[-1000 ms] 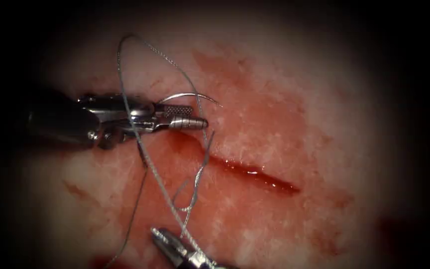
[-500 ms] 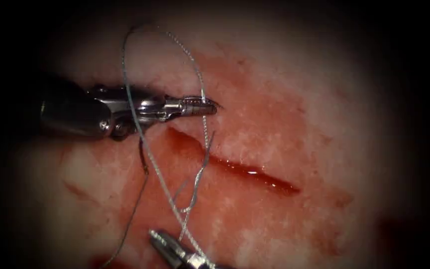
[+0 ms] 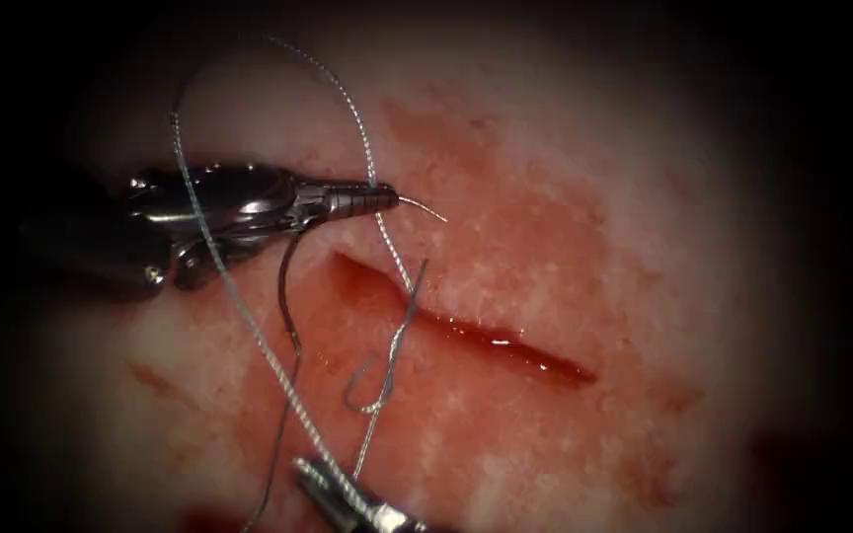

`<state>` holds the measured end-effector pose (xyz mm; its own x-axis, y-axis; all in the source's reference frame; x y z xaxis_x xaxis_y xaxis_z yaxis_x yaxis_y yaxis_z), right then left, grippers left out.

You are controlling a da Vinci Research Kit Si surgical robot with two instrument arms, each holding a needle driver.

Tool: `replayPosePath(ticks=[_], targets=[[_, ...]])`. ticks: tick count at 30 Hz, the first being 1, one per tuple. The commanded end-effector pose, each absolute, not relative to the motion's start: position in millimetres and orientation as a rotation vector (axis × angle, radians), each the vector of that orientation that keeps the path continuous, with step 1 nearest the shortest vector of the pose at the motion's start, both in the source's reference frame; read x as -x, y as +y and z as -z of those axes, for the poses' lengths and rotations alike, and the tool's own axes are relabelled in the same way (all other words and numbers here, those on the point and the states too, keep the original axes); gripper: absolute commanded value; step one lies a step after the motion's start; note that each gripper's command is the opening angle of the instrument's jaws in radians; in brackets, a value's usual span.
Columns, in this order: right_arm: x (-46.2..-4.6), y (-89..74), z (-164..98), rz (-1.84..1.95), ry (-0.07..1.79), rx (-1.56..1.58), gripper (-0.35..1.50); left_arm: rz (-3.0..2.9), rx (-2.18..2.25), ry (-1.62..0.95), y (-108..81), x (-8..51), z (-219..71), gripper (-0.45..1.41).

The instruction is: Wound Closure

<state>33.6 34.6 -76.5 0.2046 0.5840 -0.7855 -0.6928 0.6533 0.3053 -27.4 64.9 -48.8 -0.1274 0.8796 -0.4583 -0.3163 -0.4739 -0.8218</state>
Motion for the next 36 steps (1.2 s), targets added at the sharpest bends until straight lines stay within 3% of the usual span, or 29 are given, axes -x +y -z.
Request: replayPosePath(ticks=[1, 6, 11, 36], targets=[[-34.1, 34.2, 76.0, -0.893, 1.034, 0.122, -0.35, -1.785, 1.265, -0.661, 64.6, 27.9, 48.6, -0.35], [-34.1, 34.2, 76.0, -0.891, 1.036, 0.119, -0.35, -1.915, 1.310, -0.568, 65.2, 28.0, 48.7, -0.35], [-34.0, 34.3, 76.0, -0.891, 1.036, 0.119, -0.35, -2.359, 1.531, -0.179, 66.5, 28.8, 48.1, -0.35], [-35.0, 34.0, 74.0, -0.858, 0.989, 0.067, -0.35, -2.491, 1.344, 0.144, 78.0, 32.4, 42.3, -0.35]])
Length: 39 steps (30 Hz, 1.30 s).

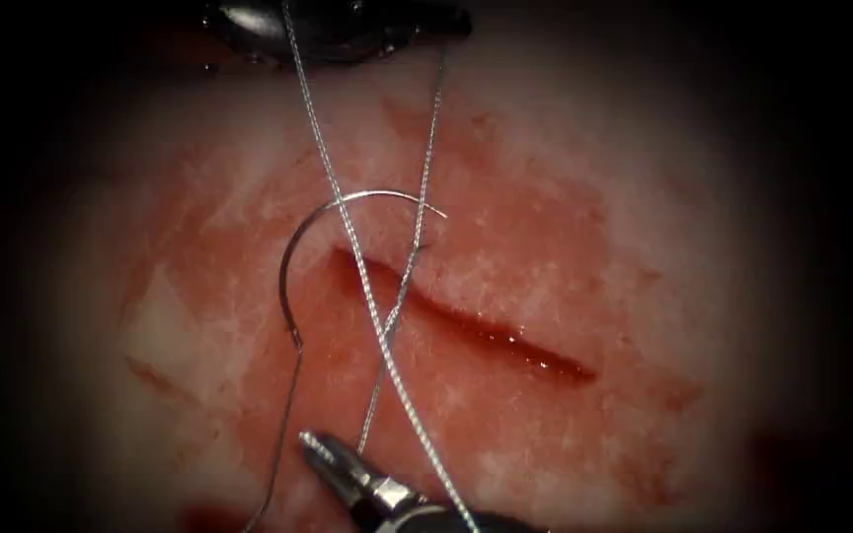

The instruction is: Wound Closure

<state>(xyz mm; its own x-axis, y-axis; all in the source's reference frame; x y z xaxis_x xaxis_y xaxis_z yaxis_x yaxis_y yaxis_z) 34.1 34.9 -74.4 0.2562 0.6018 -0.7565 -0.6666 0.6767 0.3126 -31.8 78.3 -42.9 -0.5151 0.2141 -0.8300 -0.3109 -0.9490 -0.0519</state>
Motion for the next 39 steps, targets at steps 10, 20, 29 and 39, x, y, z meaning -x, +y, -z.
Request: replayPosePath(ticks=[10, 20, 29, 39], targets=[[-35.9, 31.7, 74.2, -0.829, 0.979, 0.017, -0.35, -2.531, 1.318, 0.185, 78.5, 33.4, 42.2, -0.35], [-35.6, 32.2, 73.8, -0.837, 0.972, 0.027, -0.35, -2.537, 1.306, 0.195, 78.3, 33.5, 42.1, -0.35], [-35.6, 32.2, 74.1, -0.840, 0.973, 0.028, -0.35, -2.538, 1.302, 0.191, 78.2, 32.9, 42.3, -0.35], [-35.2, 31.3, 78.1, -0.746, 1.118, 0.001, 1.40, -2.418, 1.425, -0.034, 76.5, 30.9, 46.2, -0.35]])
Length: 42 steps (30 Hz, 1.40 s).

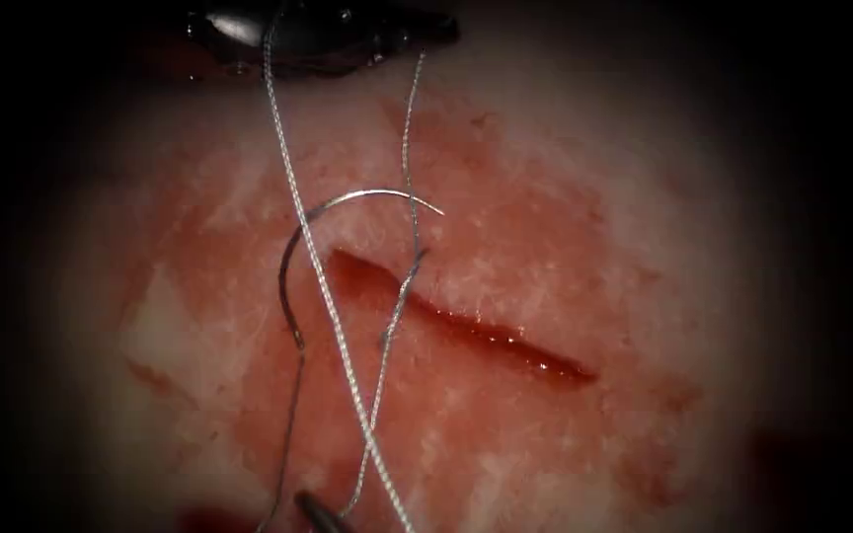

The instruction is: Wound Closure

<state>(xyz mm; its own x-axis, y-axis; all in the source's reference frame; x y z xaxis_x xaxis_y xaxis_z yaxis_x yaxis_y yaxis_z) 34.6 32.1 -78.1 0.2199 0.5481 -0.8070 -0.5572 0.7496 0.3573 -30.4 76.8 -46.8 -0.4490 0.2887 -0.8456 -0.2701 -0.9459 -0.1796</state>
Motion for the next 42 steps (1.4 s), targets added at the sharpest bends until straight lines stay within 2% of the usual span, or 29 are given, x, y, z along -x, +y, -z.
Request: replayPosePath(ticks=[1, 3, 10, 14, 19, 31, 33, 36, 42], targets=[[-35.2, 31.0, 78.4, -0.715, 1.121, -0.016, 1.41, -2.413, 1.432, -0.048, 76.3, 30.8, 46.4, -0.35], [-35.3, 30.0, 79.3, -0.621, 1.097, -0.066, 1.46, -2.350, 1.474, -0.108, 75.8, 30.5, 47.0, -0.35], [-33.6, 29.0, 81.4, -0.547, 1.076, -0.129, 1.46, -2.244, 1.534, -0.125, 76.4, 29.4, 48.0, -0.35], [-31.3, 29.8, 82.4, -0.541, 1.070, -0.130, 1.46, -2.196, 1.516, -0.049, 77.2, 28.8, 48.7, 0.23], [-26.9, 31.7, 84.2, -0.531, 1.068, -0.140, 1.40, -2.161, 1.486, 0.007, 77.8, 27.4, 49.9, 0.68], [-21.0, 30.3, 84.9, -0.494, 1.035, -0.194, 1.41, -2.145, 1.474, 0.102, 78.3, 26.4, 53.6, 0.69], [-21.6, 29.6, 86.1, -0.500, 1.061, -0.196, 1.45, -2.146, 1.470, 0.108, 78.0, 26.5, 53.4, 0.69], [-22.7, 29.6, 87.7, -0.493, 1.098, -0.223, 1.33, -2.149, 1.458, 0.128, 77.4, 26.5, 52.9, 0.66], [-25.2, 33.6, 91.3, -0.549, 1.211, -0.223, 1.35, -2.147, 1.399, 0.199, 77.5, 27.7, 51.0, 0.65]])
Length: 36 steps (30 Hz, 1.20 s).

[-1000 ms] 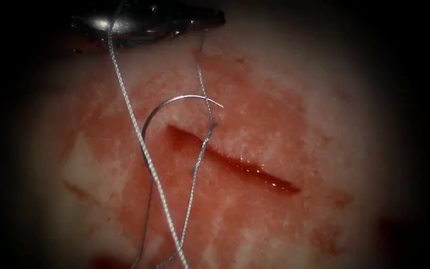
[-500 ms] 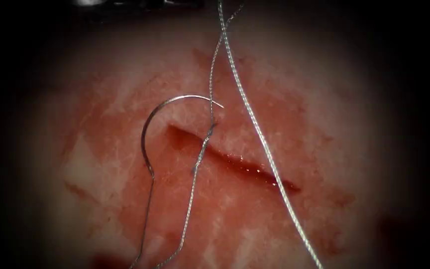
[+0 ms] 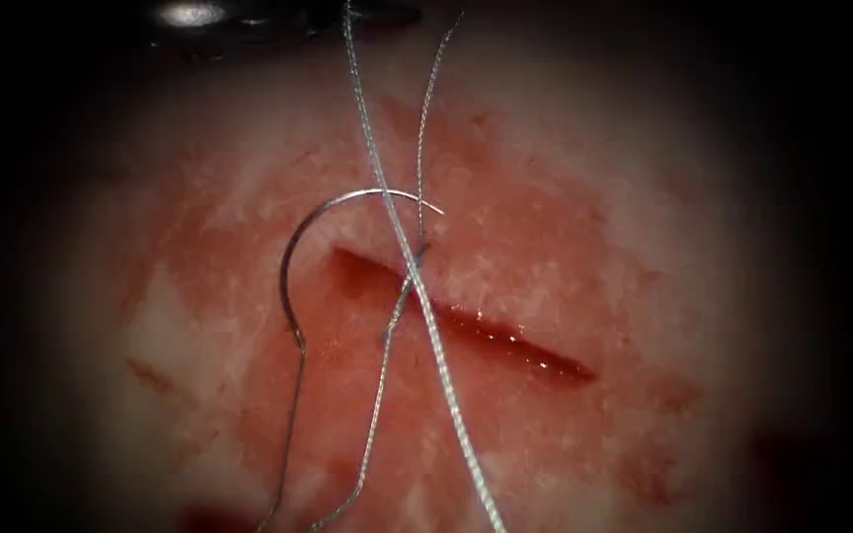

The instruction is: Wound Closure

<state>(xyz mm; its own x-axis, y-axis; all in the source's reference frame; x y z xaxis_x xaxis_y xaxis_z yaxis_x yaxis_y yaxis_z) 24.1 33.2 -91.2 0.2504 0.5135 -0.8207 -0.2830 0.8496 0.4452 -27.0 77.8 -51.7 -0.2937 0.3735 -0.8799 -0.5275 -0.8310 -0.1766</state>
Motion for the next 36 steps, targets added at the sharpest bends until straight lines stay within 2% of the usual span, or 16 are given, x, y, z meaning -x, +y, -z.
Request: replayPosePath(ticks=[1, 8, 16, 21, 27, 31, 32, 33, 34, 35, 36], targets=[[-25.4, 34.2, 91.7, -0.556, 1.222, -0.223, 1.35, -2.146, 1.394, 0.206, 77.5, 27.9, 50.8, 0.65], [-23.7, 39.3, 94.9, -0.638, 1.344, -0.192, 1.33, -2.161, 1.338, 0.237, 77.1, 29.9, 49.5, 0.65], [-17.1, 41.4, 94.8, -0.642, 1.395, -0.207, 1.35, -2.144, 1.250, 0.251, 77.4, 32.1, 47.3, 0.65], [-13.3, 40.0, 95.0, -0.625, 1.397, -0.215, 1.30, -2.091, 1.214, 0.253, 78.3, 32.7, 46.0, 0.65], [-13.3, 39.0, 95.1, -0.623, 1.398, -0.216, 1.30, -2.033, 1.162, 0.269, 78.5, 34.0, 44.7, 0.63], [-14.5, 39.1, 95.0, -0.630, 1.396, -0.209, 1.31, -2.012, 1.135, 0.287, 78.8, 34.8, 44.2, 0.55], [-14.8, 39.1, 95.0, -0.629, 1.393, -0.209, 1.31, -2.011, 1.133, 0.288, 79.0, 35.0, 44.1, 0.48], [-15.6, 39.0, 94.8, -0.631, 1.389, -0.205, 1.31, -2.013, 1.143, 0.281, 79.0, 35.5, 44.0, 0.20], [-15.9, 39.0, 94.7, -0.630, 1.388, -0.206, 1.31, -2.013, 1.146, 0.279, 79.0, 35.8, 44.0, 0.05], [-16.3, 39.0, 94.5, -0.631, 1.387, -0.202, 1.31, -2.016, 1.157, 0.268, 79.0, 35.9, 44.0, -0.33], [-16.6, 39.0, 94.4, -0.637, 1.386, -0.204, 1.31, -2.001, 1.186, 0.217, 79.0, 36.0, 44.1, -0.35]])
